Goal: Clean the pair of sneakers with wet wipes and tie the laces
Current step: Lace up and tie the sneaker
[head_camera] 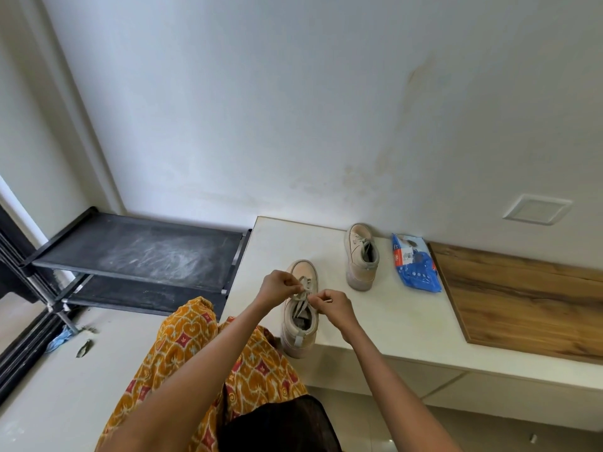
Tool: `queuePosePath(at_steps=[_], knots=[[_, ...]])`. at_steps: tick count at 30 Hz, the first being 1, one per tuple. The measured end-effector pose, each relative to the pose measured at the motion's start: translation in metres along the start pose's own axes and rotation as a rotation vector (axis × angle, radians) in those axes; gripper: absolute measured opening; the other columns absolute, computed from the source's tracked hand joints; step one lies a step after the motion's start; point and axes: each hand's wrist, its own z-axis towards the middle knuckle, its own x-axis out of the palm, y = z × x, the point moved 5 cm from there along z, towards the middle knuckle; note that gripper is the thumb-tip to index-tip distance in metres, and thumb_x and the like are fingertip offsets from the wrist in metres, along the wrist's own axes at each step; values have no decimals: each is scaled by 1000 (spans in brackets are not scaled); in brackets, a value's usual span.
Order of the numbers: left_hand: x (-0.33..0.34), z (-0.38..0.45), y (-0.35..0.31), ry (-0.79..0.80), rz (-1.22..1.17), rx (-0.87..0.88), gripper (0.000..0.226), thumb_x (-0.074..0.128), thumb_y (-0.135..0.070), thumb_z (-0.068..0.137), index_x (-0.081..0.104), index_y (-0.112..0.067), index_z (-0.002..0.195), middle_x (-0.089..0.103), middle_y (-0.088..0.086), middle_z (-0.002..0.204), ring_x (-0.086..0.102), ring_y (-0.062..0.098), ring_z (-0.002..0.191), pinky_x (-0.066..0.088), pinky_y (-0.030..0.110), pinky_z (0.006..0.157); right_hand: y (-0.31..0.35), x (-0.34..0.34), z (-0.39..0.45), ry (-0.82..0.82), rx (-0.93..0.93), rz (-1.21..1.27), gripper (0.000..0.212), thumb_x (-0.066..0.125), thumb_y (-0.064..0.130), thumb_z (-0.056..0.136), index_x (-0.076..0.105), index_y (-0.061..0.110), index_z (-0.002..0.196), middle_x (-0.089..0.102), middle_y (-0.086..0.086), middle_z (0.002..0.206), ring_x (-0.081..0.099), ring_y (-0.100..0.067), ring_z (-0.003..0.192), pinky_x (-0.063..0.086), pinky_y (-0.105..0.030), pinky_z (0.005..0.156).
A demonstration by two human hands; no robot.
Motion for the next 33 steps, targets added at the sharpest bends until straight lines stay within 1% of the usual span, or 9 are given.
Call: queuePosePath(at_steps=[4,7,10,13,16,20,24,29,33], knots=[[0,0,1,-18,-4,-44,13,73,-16,80,72,-4,85,69,5,79,60,8,67,48,15,59,-6,-5,5,-43,72,96,15,62,19,89,61,5,82,68,-10,86,68,-18,80,58,-31,76],[0,2,7,-54,-39,-135,13,71,-13,82,69,0,80,69,11,82,63,17,71,56,26,63,-6,-3,5,-61,113,143,15,58,14,91,56,9,77,67,-7,85,68,-17,78,58,-27,71],[3,2,9,-60,-43,-194,15,69,-13,84,66,-1,75,69,15,84,64,22,73,58,35,71,-10,0,5,-84,150,159,18,56,15,92,54,10,75,65,-7,83,67,-18,79,58,-27,73],[4,1,7,-44,-37,-193,13,66,-14,86,65,-2,80,67,13,85,62,20,73,56,32,71,-11,-2,3,-94,136,155,17,57,17,92,57,5,80,65,-8,84,67,-15,77,58,-26,73],[6,-1,7,-3,9,-167,16,66,-19,87,68,-3,89,66,8,84,59,14,73,52,29,70,-6,0,3,-38,93,88,21,60,25,91,63,6,84,67,-7,85,67,-17,79,58,-26,73],[6,-1,11,-52,-14,-180,21,68,-26,85,68,-5,82,67,9,80,59,16,71,53,33,71,-1,5,7,-12,51,-96,31,59,43,86,57,19,65,68,-8,77,66,-27,81,55,-44,78],[8,0,11,-67,-23,-255,20,65,-26,87,62,-11,75,65,5,75,61,17,69,55,35,75,-3,5,4,-35,87,-16,32,58,34,87,51,24,57,65,-3,71,65,-22,76,55,-45,79],[11,-1,9,-20,-77,-322,17,60,-22,90,60,-7,81,67,15,93,66,28,88,57,41,82,1,6,1,-44,132,117,30,59,27,89,52,19,61,61,-1,70,62,-19,76,58,-39,79],[11,-3,13,-51,-78,-310,19,60,-21,90,62,-6,79,65,12,83,64,24,78,57,42,80,2,5,4,-80,132,80,30,58,32,89,52,17,64,61,-4,71,67,-28,80,59,-38,73]])
